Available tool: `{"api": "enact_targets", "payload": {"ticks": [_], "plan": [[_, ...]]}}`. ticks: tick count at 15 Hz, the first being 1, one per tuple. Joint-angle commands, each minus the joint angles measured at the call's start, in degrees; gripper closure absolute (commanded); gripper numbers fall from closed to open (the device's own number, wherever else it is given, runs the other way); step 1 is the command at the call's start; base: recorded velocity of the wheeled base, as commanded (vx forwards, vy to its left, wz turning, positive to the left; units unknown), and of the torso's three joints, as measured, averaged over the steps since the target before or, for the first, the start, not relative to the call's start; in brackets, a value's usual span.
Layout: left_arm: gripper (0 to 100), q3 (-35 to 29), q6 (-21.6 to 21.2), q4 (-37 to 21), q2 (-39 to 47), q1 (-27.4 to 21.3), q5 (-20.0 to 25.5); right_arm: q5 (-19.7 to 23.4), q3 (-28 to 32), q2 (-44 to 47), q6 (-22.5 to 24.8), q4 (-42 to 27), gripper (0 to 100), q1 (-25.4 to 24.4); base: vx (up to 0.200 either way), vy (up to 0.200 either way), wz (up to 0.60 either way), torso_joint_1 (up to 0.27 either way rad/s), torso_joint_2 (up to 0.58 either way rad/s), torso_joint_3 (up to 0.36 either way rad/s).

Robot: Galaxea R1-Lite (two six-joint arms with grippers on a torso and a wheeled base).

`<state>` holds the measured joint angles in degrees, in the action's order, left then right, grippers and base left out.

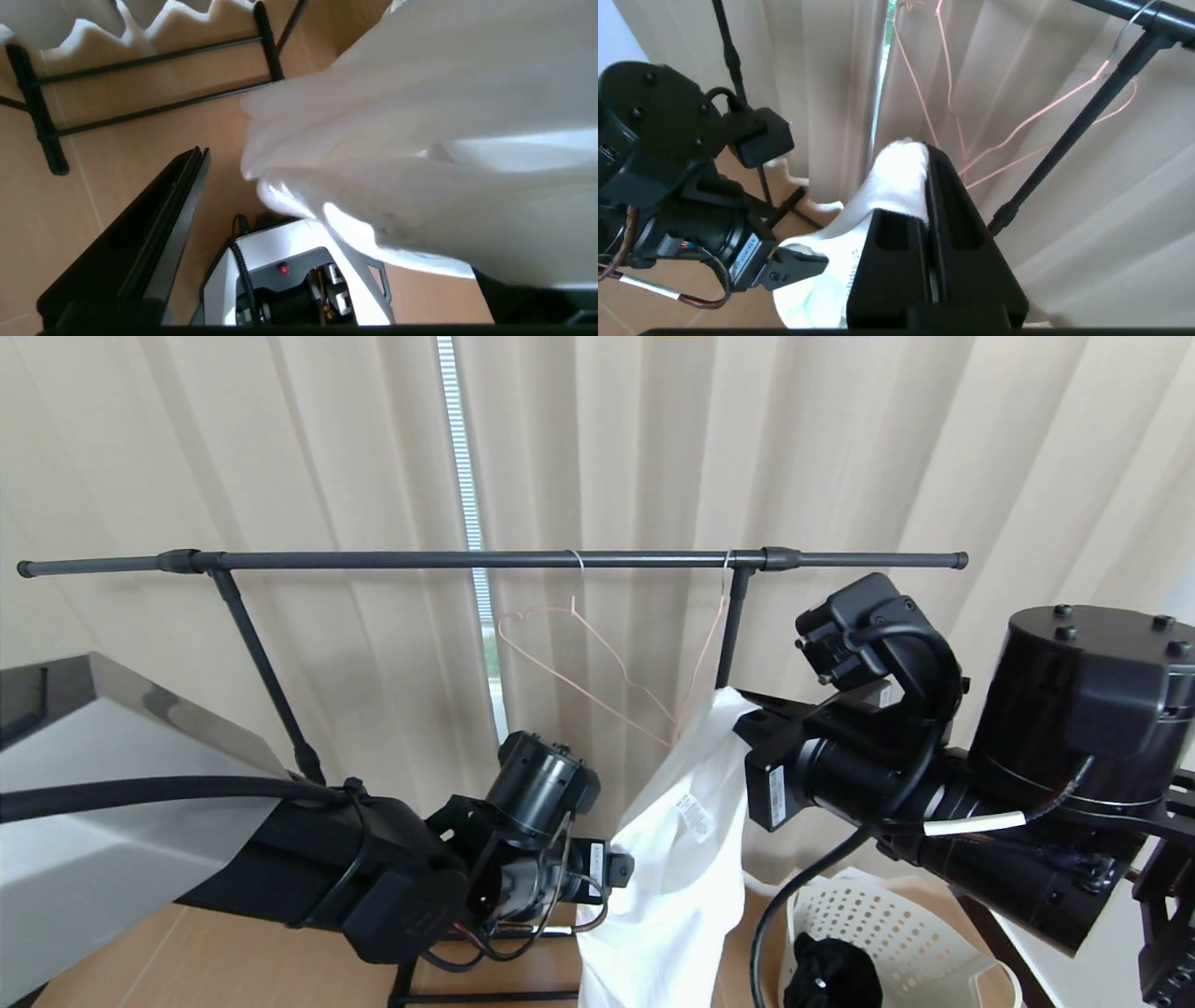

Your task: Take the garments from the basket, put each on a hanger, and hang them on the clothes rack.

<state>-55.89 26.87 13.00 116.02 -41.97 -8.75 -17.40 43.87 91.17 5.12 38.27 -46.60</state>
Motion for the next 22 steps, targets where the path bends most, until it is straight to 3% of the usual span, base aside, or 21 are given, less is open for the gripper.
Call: {"api": "enact_targets", "payload": {"ticks": [1, 5, 12, 13, 17, 20, 22], "plan": [[0, 0.4, 0.0, 0.0, 0.5, 0.0, -0.1, 0.0, -0.5, -1.8, 0.9, 0.0, 100, 2.0, 0.000, 0.000, 0.00, 0.000, 0.00, 0.000], [0, 1.6, -0.1, -0.3, -2.3, -2.0, -3.4, 0.1, 0.3, -0.1, 1.5, 0.2, 100, 7.1, 0.000, 0.000, 0.00, 0.000, 0.00, 0.000], [0, 6.6, -1.4, -0.3, -9.5, -4.7, -3.6, 0.1, 2.0, 2.6, 1.6, 0.4, 100, 11.9, 0.000, 0.000, 0.00, 0.000, 0.00, 0.000], [100, 6.6, -1.4, -0.3, -9.5, -4.7, -3.6, 0.1, 2.2, 2.7, 1.6, 0.4, 100, 12.0, 0.000, 0.000, 0.00, 0.000, 0.00, 0.000], [100, 6.9, -1.6, -0.3, -11.3, -5.1, -3.6, 0.0, 2.0, 2.7, 3.3, 0.1, 100, 13.7, 0.000, 0.000, 0.00, 0.000, 0.00, 0.000], [100, 4.7, -6.4, -0.4, -14.6, -2.9, -3.6, -0.4, -0.5, 2.3, 9.2, -2.1, 100, 14.8, 0.000, 0.000, 0.00, 0.000, 0.00, 0.000], [100, 2.9, -9.4, -0.4, -15.5, -1.0, -3.6, -1.9, 0.0, 0.7, 9.8, -9.2, 100, 14.6, 0.000, 0.000, 0.00, 0.000, 0.00, 0.000]]}}
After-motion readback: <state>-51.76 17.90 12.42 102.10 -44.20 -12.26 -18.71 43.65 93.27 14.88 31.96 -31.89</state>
